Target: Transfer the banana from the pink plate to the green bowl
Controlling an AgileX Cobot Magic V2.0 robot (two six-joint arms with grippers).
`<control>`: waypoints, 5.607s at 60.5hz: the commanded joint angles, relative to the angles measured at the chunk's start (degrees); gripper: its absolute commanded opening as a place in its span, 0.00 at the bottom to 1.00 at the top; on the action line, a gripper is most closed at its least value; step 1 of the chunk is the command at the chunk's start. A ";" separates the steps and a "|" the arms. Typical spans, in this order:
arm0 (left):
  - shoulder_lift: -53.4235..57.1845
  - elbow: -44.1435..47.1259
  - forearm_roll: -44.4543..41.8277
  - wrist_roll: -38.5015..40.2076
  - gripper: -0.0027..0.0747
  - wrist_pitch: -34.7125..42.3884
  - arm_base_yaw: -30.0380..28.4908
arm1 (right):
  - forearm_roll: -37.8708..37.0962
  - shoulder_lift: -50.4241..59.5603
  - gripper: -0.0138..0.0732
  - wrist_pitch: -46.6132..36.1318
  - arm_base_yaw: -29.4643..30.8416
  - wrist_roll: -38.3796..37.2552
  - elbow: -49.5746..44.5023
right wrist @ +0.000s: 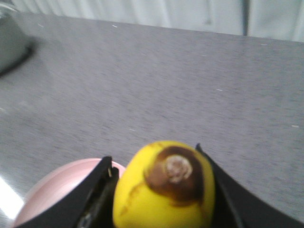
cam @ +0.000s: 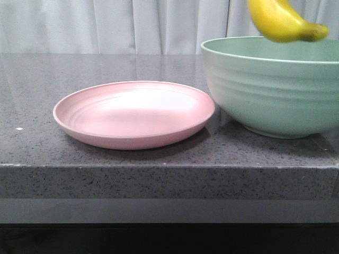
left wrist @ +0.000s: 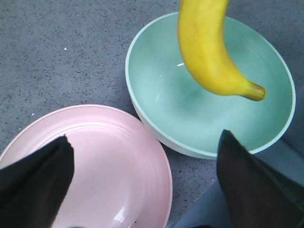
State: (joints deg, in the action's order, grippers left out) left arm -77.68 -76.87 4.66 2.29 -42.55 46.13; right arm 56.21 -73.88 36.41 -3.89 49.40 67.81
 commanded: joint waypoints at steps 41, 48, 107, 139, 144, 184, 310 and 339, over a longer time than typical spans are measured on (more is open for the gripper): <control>1.53 -1.83 0.23 0.19 0.81 3.78 0.43 | -5.49 -5.53 0.75 4.19 0.35 -1.13 2.22; 1.53 -1.83 0.00 0.19 0.80 4.28 0.43 | -10.25 -5.05 0.71 4.51 0.35 -9.63 3.64; 27.28 20.07 -5.12 3.60 0.01 11.48 -37.40 | -44.11 18.29 0.09 2.14 -4.84 -40.56 -8.03; 64.17 51.50 -5.01 3.60 0.01 22.59 -37.40 | -43.99 60.51 0.09 -17.23 -8.43 -39.97 -46.81; 67.21 53.63 -5.01 3.60 0.01 22.70 -37.40 | -43.77 64.33 0.09 -18.78 -8.43 -39.97 -48.94; 68.56 54.74 -5.01 3.60 0.01 23.80 -37.40 | -43.56 66.09 0.09 -19.68 -8.43 -39.97 -49.21; 78.99 77.43 -2.49 3.19 0.01 34.98 -43.19 | -48.15 72.79 0.09 -34.53 -1.57 -46.75 -64.01; 78.99 77.43 -2.49 3.19 0.01 34.98 -43.19 | -48.14 75.76 0.09 -26.42 2.50 -46.70 -69.34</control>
State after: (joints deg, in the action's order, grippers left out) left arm 0.27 0.44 1.68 5.28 -12.50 2.91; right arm 8.56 0.62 13.72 -1.73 2.81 -1.48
